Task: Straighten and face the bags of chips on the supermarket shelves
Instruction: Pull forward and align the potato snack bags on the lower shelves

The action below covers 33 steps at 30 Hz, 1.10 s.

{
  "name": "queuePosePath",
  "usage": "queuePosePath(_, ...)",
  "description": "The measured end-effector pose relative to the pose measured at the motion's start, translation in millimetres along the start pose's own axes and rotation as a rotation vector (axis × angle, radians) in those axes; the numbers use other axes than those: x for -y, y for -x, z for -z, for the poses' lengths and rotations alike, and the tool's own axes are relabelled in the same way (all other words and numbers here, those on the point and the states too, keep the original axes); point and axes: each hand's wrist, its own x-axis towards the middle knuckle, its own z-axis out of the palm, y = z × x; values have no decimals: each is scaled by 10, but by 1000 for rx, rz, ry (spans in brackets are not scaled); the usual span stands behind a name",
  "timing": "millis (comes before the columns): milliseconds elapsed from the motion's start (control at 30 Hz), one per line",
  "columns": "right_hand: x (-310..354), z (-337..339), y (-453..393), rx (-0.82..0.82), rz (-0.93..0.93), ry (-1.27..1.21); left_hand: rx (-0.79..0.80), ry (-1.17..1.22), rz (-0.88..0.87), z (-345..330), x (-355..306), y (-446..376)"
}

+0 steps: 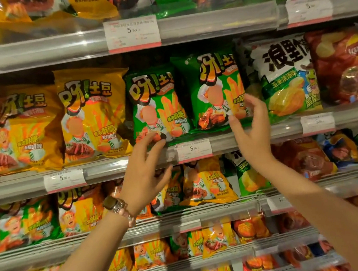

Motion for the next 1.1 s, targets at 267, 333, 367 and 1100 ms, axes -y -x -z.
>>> queuePosePath(267,-220,-107,905,212,-19,-65,240,-111,-11,-509,35,705)
queuePosePath(333,-319,-174,1002,315,-61,-16,496,-262,231,-595,107,791)
queuePosePath(367,-377,-206,1031,378,-85,28,615,-347,348,-639,158,830)
queuePosePath(1100,-1039,-666,975,576,-718,162,803,-544,564,-931,522,1151)
